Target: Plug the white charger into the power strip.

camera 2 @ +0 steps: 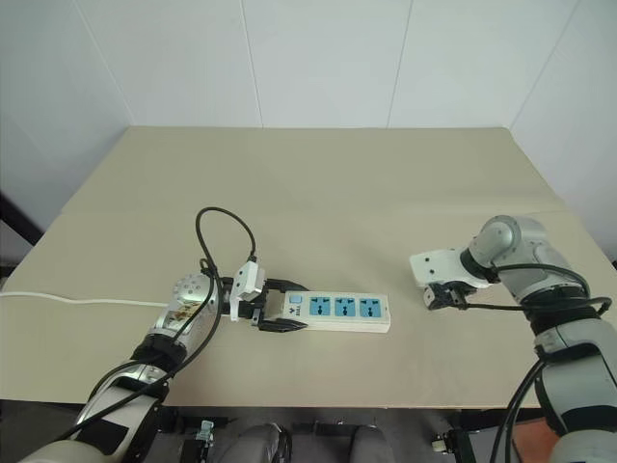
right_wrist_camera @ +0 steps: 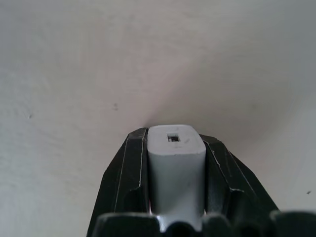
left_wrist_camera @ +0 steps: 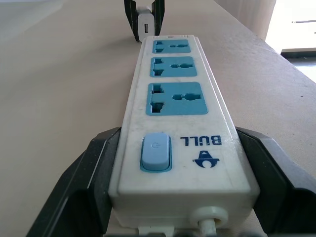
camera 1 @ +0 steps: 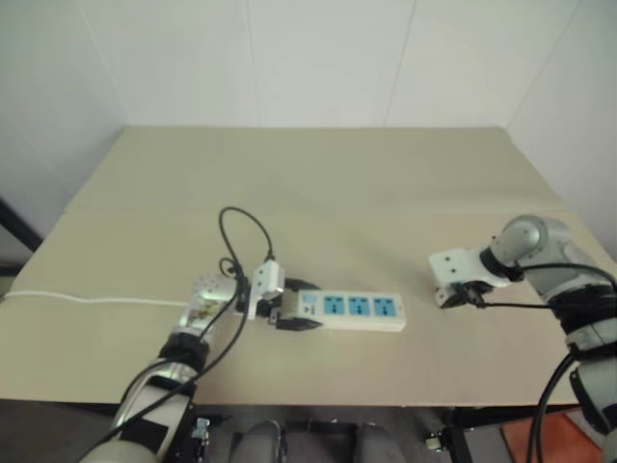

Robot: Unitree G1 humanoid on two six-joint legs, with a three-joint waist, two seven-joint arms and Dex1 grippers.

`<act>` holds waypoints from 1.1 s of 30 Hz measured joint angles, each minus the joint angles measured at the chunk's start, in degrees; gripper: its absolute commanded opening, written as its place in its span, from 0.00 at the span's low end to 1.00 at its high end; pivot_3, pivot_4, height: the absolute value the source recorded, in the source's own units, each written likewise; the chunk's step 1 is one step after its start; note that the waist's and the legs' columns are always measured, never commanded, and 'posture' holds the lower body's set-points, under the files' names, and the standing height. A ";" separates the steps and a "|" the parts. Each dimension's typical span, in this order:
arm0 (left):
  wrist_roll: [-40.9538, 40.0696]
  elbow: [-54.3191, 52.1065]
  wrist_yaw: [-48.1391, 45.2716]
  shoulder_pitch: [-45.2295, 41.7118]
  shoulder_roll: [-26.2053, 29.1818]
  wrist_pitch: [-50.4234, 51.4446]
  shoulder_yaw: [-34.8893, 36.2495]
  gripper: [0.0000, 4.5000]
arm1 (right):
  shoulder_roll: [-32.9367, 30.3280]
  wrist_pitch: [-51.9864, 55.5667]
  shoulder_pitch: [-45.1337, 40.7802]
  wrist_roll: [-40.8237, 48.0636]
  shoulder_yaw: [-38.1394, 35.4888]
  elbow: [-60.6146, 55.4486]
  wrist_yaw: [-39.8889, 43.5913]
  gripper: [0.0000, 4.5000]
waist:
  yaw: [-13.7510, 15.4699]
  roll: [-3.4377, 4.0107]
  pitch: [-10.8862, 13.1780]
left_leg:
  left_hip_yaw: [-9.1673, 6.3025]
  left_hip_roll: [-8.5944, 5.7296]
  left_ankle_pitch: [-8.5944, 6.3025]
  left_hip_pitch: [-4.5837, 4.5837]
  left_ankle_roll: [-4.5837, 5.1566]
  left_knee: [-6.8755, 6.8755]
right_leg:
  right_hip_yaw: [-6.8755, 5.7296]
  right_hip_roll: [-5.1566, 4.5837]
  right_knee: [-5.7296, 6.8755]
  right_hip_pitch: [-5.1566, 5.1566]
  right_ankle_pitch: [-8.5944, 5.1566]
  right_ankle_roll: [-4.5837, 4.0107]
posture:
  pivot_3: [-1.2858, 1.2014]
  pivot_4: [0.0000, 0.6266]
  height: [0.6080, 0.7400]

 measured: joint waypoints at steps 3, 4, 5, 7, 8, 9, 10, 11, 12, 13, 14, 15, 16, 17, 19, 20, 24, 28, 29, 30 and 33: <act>0.04 -0.03 -0.43 -0.15 -0.03 0.22 -0.04 0.73 | 6.45 9.81 -4.29 8.53 -6.59 -1.83 -1.93 0.26 | -0.41 0.06 -0.01 | -0.01 0.03 0.01 -0.02 -0.01 -0.02 | 0.04 0.00 0.08 -0.09 0.01 -0.01 | 0.52 0.24 1.00; 0.10 -0.03 -0.42 -0.29 -0.32 0.36 -0.28 0.73 | 8.02 12.70 -5.94 11.73 -9.03 -3.30 -2.58 0.26 | -0.38 0.06 -0.01 | -0.02 0.03 0.01 -0.04 -0.01 -0.03 | 0.04 0.00 0.08 -0.10 0.01 -0.01 | 0.52 0.24 1.00; 0.11 -0.05 -0.41 -0.31 -0.47 0.38 -0.43 0.73 | 9.11 14.41 -6.59 14.02 -11.09 -4.59 -3.30 0.26 | -0.21 0.06 -0.01 | -0.09 0.03 0.01 -0.05 -0.01 -0.03 | -0.04 0.00 0.07 -0.08 0.01 -0.01 | 0.52 0.24 1.00; 0.11 -0.08 -0.41 -0.46 -0.69 0.38 -0.86 0.73 | 13.33 21.54 -6.57 21.69 -17.39 -10.40 -7.12 0.26 | 0.25 -0.02 -0.04 | -0.19 0.07 0.00 -0.06 -0.02 -0.05 | -0.15 0.01 0.06 -0.08 0.01 -0.01 | 0.52 0.24 1.00; 0.12 -0.08 -0.41 -0.54 -0.75 0.39 -0.97 0.73 | 14.15 22.90 -6.22 23.23 -18.38 -11.69 -8.09 0.26 | 0.38 -0.02 -0.04 | -0.19 0.06 -0.01 -0.06 -0.03 -0.04 | -0.14 0.01 0.07 -0.08 0.01 -0.01 | 0.52 0.24 1.00; 0.14 -0.11 -0.43 -0.59 -0.79 0.39 -1.16 0.73 | 16.05 25.26 -4.05 26.00 -20.87 -14.60 -10.53 0.26 | 0.60 -0.08 -0.08 | -0.21 0.06 -0.02 -0.08 -0.04 -0.09 | -0.16 0.01 0.06 -0.09 0.01 -0.01 | 0.52 0.24 1.00; 0.14 -0.12 -0.43 -0.61 -0.79 0.40 -1.20 0.73 | 17.54 26.66 -2.05 27.73 -22.12 -16.38 -12.29 0.26 | 0.67 -0.11 -0.09 | -0.21 0.06 -0.03 -0.08 -0.05 -0.08 | -0.15 0.01 0.07 -0.11 0.01 -0.01 | 0.52 0.24 1.00; 0.14 -0.13 -0.43 -0.66 -0.78 0.40 -1.21 0.73 | 18.70 27.87 0.24 29.24 -22.85 -17.90 -14.02 0.26 | 0.69 -0.10 -0.09 | -0.19 0.03 -0.04 -0.11 -0.05 -0.08 | -0.11 0.01 0.06 -0.15 0.01 -0.01 | 0.52 0.24 1.00; 0.14 -0.12 -0.43 -0.68 -0.74 0.40 -1.19 0.73 | 19.85 28.39 2.94 30.34 -23.67 -19.60 -15.73 0.26 | 0.68 -0.11 -0.09 | -0.18 0.03 -0.04 -0.14 -0.05 -0.08 | -0.10 0.01 0.08 -0.19 0.01 -0.01 | 0.52 0.24 1.00; 0.13 -0.12 -0.42 -0.70 -0.64 0.41 -1.16 0.73 | 20.78 28.87 5.84 31.57 -24.12 -21.29 -17.06 0.26 | 0.65 -0.10 -0.09 | -0.16 0.02 -0.03 -0.15 -0.05 -0.08 | -0.08 0.01 0.09 -0.23 0.01 -0.02 | 0.52 0.24 1.00; 0.12 -0.09 -0.43 -0.71 -0.48 0.43 -1.09 0.73 | 21.38 29.25 7.50 32.06 -24.16 -22.22 -17.63 0.26 | 0.56 -0.10 -0.09 | -0.14 0.02 -0.03 -0.15 -0.05 -0.08 | -0.06 0.01 0.14 -0.26 0.01 -0.02 | 0.52 0.24 1.00; 0.13 -0.05 -0.41 -0.73 -0.38 0.47 -1.04 0.73 | 21.70 29.67 9.10 32.83 -24.17 -23.37 -18.31 0.26 | 0.46 -0.09 -0.09 | -0.12 0.01 -0.03 -0.15 -0.05 -0.08 | -0.04 0.01 0.17 -0.29 0.01 -0.02 | 0.52 0.24 1.00; 0.12 -0.02 -0.41 -0.72 -0.25 0.51 -1.01 0.73 | 21.99 29.92 10.84 33.69 -24.16 -25.12 -18.77 0.26 | 0.34 -0.09 -0.09 | -0.11 0.00 -0.03 -0.13 -0.05 -0.07 | -0.04 0.02 0.18 -0.28 0.00 -0.02 | 0.52 0.24 1.00; 0.12 0.00 -0.42 -0.68 -0.13 0.54 -0.95 0.73 | 22.45 29.93 12.10 34.14 -24.10 -26.63 -18.95 0.26 | 0.22 -0.09 -0.09 | -0.11 0.00 -0.03 -0.09 -0.05 -0.07 | -0.05 0.04 0.18 -0.24 0.00 -0.02 | 0.52 0.24 1.00; 0.12 0.09 -0.39 -0.67 -0.09 0.58 -0.94 0.73 | 23.23 29.88 13.77 35.29 -23.41 -28.12 -19.03 0.26 | 0.03 -0.09 -0.09 | -0.10 0.00 -0.03 -0.02 -0.05 -0.07 | -0.05 0.04 0.17 -0.15 0.00 -0.01 | 0.52 0.24 1.00; 0.13 0.09 -0.37 -0.67 -0.10 0.59 -0.94 0.73 | 23.70 29.47 14.32 35.61 -23.11 -28.40 -19.08 0.26 | 0.01 -0.09 -0.09 | -0.11 0.00 -0.03 -0.01 -0.05 -0.07 | -0.06 0.04 0.16 -0.13 0.00 -0.01 | 0.52 0.24 1.00; 0.12 0.04 -0.38 -0.63 -0.13 0.59 -0.95 0.73 | 26.79 25.82 16.83 36.19 -21.38 -28.41 -19.38 0.26 | 0.02 -0.09 -0.09 | -0.11 -0.01 -0.03 0.00 -0.05 -0.07 | -0.08 0.05 0.16 -0.11 0.00 -0.01 | 0.52 0.24 1.00; 0.13 -0.11 -0.29 -0.50 -0.14 0.59 -0.95 0.73 | 29.30 22.50 18.34 36.34 -20.27 -28.31 -19.42 0.26 | 0.02 -0.09 -0.09 | -0.11 -0.01 -0.03 0.01 -0.05 -0.06 | -0.07 0.05 0.16 -0.11 0.00 -0.01 | 0.52 0.24 1.00; 0.13 -0.18 -0.29 -0.46 -0.14 0.59 -0.95 0.73 | 29.97 21.21 19.03 36.33 -20.12 -28.16 -19.38 0.26 | 0.02 -0.09 -0.09 | -0.12 -0.01 -0.03 0.01 -0.05 -0.07 | -0.08 0.05 0.15 -0.11 0.00 -0.01 | 0.52 0.24 1.00; 0.12 -0.20 -0.28 -0.45 -0.13 0.59 -0.95 0.73 | 30.44 20.51 19.58 36.33 -19.90 -27.87 -19.37 0.26 | 0.02 -0.09 -0.09 | -0.12 -0.02 -0.03 0.01 -0.05 -0.07 | -0.08 0.05 0.16 -0.11 0.00 -0.01 | 0.52 0.24 1.00; 0.12 -0.49 -0.08 -0.21 -0.11 0.60 -0.94 0.73 | 30.82 18.51 20.57 36.22 -19.32 -27.16 -19.27 0.26 | 0.00 -0.09 -0.09 | -0.11 -0.01 -0.03 0.01 -0.05 -0.06 | -0.08 0.05 0.15 -0.10 0.00 -0.01 | 0.52 0.24 1.00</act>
